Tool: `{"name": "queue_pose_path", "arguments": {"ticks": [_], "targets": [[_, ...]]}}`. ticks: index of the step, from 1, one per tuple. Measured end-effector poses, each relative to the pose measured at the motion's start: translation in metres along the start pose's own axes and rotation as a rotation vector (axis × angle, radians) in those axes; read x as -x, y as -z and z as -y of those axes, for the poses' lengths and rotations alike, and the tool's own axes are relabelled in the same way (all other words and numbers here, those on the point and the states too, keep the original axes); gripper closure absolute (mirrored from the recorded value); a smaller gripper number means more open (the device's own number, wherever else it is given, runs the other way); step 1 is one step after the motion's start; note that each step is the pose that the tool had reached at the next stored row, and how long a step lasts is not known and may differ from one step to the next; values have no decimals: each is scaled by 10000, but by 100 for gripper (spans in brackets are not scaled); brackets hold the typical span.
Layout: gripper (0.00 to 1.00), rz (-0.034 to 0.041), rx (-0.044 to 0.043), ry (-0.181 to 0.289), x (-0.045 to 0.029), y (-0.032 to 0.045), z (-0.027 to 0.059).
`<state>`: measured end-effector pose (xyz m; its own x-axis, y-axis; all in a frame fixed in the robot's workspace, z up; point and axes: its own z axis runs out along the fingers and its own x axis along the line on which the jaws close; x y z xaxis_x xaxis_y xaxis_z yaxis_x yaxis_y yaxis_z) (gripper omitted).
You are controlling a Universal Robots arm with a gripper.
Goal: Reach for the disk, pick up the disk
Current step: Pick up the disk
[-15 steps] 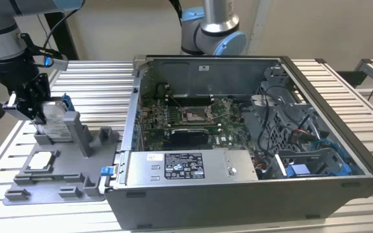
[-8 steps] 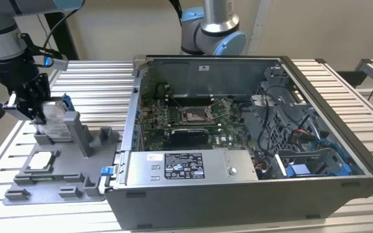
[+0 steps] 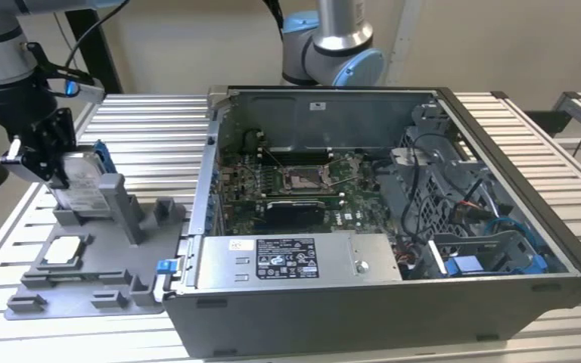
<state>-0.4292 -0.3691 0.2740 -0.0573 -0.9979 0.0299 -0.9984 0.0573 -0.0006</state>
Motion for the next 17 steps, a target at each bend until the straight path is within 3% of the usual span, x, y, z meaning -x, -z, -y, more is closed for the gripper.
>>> {"name": "queue_pose_path", "arguments": {"ticks": [6,17], "targets": [[100,0,-1,1,-6,178,1],[100,-1,0,0,-12,394,0]]}}
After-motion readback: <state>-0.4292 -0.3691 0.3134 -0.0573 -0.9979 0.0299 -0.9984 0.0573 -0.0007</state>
